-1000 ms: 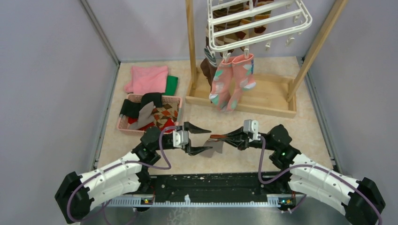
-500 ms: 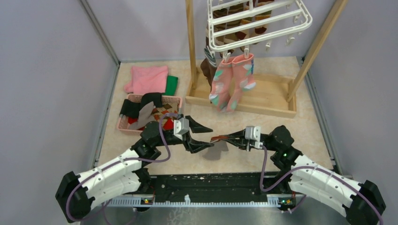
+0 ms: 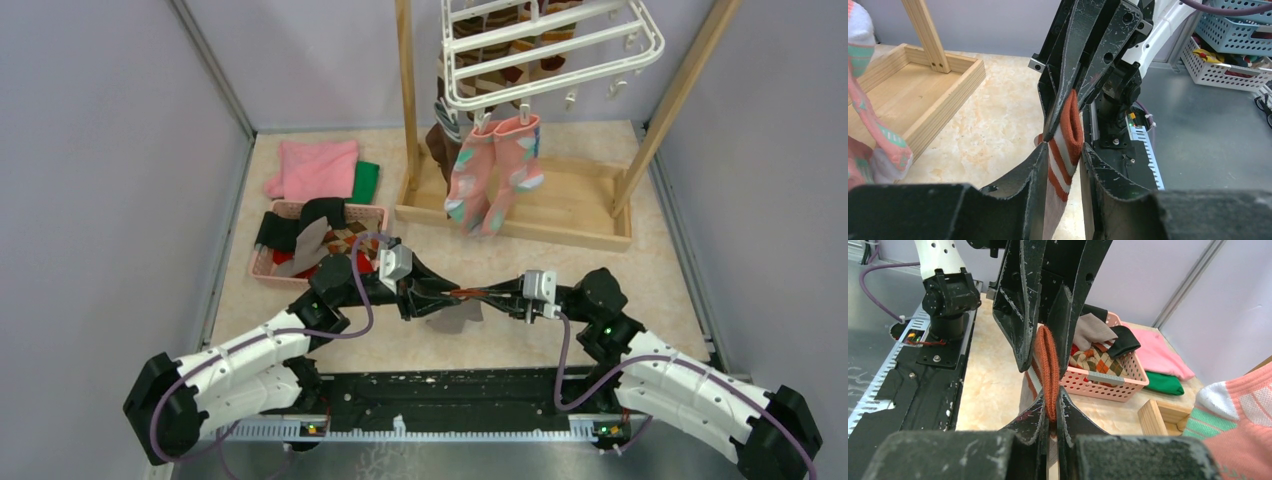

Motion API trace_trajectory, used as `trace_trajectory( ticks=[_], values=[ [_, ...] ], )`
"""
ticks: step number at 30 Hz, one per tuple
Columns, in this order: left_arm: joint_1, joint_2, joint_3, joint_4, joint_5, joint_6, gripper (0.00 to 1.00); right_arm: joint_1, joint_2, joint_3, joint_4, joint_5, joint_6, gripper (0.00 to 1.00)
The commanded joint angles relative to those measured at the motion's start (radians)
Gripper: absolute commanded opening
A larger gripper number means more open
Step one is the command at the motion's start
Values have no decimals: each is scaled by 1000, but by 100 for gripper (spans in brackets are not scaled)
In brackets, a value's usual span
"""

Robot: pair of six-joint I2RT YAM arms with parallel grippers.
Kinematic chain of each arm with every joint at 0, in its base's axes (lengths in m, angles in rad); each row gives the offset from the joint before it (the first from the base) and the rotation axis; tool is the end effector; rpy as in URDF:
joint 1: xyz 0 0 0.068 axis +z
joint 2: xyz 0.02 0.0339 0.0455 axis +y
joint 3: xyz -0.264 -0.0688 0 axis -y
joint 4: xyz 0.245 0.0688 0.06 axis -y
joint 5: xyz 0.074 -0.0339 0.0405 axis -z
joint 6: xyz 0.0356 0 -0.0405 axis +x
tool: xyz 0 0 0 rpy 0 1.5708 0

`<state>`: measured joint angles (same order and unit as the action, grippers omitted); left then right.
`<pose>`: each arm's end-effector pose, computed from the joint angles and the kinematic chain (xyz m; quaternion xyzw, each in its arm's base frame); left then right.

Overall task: Clip the socks to the hanger
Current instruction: Open the clamp at the hanger.

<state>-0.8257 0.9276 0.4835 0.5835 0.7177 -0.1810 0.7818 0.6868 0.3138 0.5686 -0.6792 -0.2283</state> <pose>0.1242 -0.1691 0.2877 0.4460 0.4987 -0.5427 0.5078 0.1018 0.1326 0.2673 -0.5148 0.3992 0.4025 0.6431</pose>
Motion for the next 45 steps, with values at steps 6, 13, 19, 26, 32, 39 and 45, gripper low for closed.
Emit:
trace_trajectory(
  ticks=[6,13,19,26,32,39,45],
  values=[
    [2,14,45,68,30,-3,17,8,-5,-3,51,-17,-6,0],
    [2,-1,42,44,42,71,0,8,-15,-2,47,0,32,13],
    [1,-102,21,-77,-36,284,0,8,-93,-10,20,92,66,71],
    [2,-176,57,-222,-113,374,0,-33,-197,-16,72,285,183,99],
    [3,-164,167,-398,-114,425,0,-325,-189,14,214,249,479,99],
    [4,-154,272,-543,-76,440,0,-611,-1,71,561,77,819,98],
    [5,-173,318,-716,-91,522,0,-652,112,182,623,29,800,98]
  ],
)
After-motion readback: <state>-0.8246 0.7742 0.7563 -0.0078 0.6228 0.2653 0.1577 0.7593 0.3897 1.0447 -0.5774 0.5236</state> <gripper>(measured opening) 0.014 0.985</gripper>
